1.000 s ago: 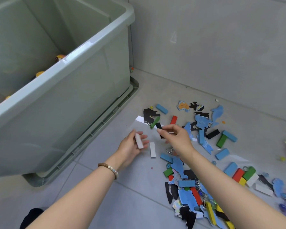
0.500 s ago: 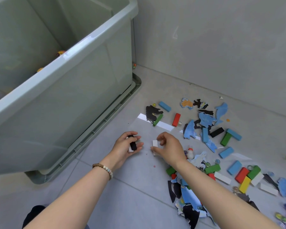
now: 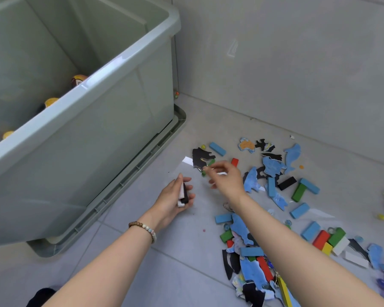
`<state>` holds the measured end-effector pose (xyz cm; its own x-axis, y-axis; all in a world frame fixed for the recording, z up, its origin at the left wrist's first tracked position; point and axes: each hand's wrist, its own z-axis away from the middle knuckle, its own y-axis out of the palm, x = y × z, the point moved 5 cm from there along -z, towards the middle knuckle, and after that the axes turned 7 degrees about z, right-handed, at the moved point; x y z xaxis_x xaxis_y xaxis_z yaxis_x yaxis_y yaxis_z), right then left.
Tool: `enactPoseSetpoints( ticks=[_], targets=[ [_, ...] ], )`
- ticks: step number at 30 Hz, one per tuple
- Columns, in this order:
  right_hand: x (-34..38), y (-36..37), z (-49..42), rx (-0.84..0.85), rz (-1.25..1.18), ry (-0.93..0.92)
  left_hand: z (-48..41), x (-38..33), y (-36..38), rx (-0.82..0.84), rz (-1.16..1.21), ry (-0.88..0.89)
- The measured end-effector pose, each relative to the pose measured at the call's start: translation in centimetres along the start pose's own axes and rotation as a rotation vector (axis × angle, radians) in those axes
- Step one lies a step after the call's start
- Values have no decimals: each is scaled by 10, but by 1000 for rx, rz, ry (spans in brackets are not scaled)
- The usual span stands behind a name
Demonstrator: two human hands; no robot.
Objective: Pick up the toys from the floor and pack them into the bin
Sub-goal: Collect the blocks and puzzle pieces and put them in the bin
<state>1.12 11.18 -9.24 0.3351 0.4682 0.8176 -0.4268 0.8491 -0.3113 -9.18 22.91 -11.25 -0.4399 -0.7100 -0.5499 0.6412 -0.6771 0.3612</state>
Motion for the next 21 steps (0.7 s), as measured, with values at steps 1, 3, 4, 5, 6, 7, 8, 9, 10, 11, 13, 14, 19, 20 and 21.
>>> enactPoseSetpoints(
  ticks=[1, 3, 4, 5, 6, 7, 8, 9, 10, 11, 13, 14, 19, 20, 21],
  targets=[
    [-2, -7, -9, -54, -22, 46, -1, -5, -3, -37, -49, 45],
    [-7, -11, -22, -62, 0, 133, -4, -11, -7, -69, -140, 103],
    [-11, -8, -27, -54, 34, 156, -5, -13, -8, -76, -165, 121],
    [-13, -4, -32, -59, 69, 162, -6, -14, -8, -83, -181, 139],
    [-14, 0, -34, -80, 107, 160, -7, -15, -8, -91, -199, 154],
    [-14, 2, -35, -105, 150, 152, -7, -16, -6, -101, -212, 166],
    [-13, 4, -36, -123, 197, 138, -8, -16, -6, -112, -215, 175],
    [-13, 5, -38, -134, 241, 129, -9, -16, -5, -121, -205, 176],
    [-12, 5, -38, -139, 270, 130, -10, -15, -6, -127, -190, 168],
    [-12, 5, -39, -137, 281, 136, -11, -15, -6, -125, -171, 152],
    [-13, 1, -40, -125, 262, 155, -13, -17, -5, -98, -119, 112],
    [-12, -1, -39, -120, 227, 160, -13, -18, -3, -80, -91, 94],
    [9, -1, -15, 181, -93, 86, -17, -14, 12, 34, 8, -39],
    [15, -3, -10, 237, -67, 38, -18, -12, 16, 55, 8, -53],
    [18, -9, -10, 231, -20, -16, -18, -11, 19, 61, -1, -50]
  ],
)
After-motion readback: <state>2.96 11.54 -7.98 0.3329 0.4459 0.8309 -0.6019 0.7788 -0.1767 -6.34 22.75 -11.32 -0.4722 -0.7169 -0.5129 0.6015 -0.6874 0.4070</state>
